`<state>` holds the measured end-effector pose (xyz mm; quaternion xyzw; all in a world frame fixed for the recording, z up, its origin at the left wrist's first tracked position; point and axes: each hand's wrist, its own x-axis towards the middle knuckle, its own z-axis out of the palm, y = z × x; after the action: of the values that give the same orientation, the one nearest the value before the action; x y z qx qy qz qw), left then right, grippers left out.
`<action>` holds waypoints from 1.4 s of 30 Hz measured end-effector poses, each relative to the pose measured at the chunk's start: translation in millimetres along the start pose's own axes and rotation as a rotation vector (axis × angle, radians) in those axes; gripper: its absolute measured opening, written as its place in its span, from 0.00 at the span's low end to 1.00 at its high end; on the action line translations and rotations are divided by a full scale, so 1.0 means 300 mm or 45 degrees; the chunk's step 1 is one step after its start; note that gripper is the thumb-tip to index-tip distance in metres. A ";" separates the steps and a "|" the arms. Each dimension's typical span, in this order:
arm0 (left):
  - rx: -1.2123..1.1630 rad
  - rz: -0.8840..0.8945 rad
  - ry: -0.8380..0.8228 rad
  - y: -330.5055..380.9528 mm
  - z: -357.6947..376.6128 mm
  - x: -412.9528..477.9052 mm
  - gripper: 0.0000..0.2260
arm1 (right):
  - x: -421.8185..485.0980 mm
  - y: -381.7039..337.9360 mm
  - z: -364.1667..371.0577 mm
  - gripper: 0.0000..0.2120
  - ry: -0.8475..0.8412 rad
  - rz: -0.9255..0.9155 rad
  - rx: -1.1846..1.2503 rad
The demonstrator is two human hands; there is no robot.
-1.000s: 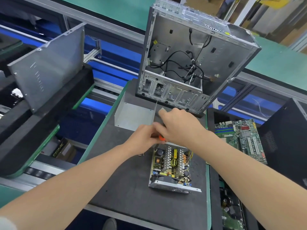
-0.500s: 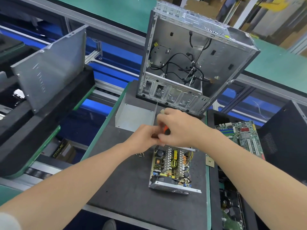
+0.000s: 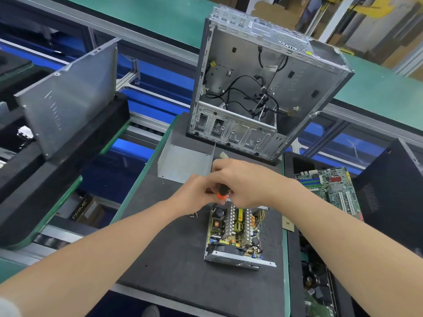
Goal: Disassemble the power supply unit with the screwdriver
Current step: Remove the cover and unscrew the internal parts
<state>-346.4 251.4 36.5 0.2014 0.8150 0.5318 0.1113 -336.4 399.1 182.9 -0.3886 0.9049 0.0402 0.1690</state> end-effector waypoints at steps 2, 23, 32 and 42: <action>0.015 -0.011 0.013 -0.004 0.002 0.004 0.17 | 0.005 -0.019 0.019 0.09 0.207 0.223 -0.027; -0.099 -0.051 -0.026 0.002 0.003 0.002 0.10 | 0.021 -0.039 0.045 0.18 0.348 0.691 -0.174; 0.007 -0.048 -0.040 -0.002 -0.001 -0.005 0.11 | 0.010 0.007 -0.005 0.07 -0.087 -0.058 -0.159; -0.077 0.073 -0.004 -0.007 0.008 -0.002 0.21 | 0.025 -0.074 0.063 0.13 0.322 0.700 -0.062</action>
<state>-345.4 252.4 33.5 0.2221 0.7922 0.5589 0.1034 -320.3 382.4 164.0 -0.1351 0.9888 0.0575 0.0285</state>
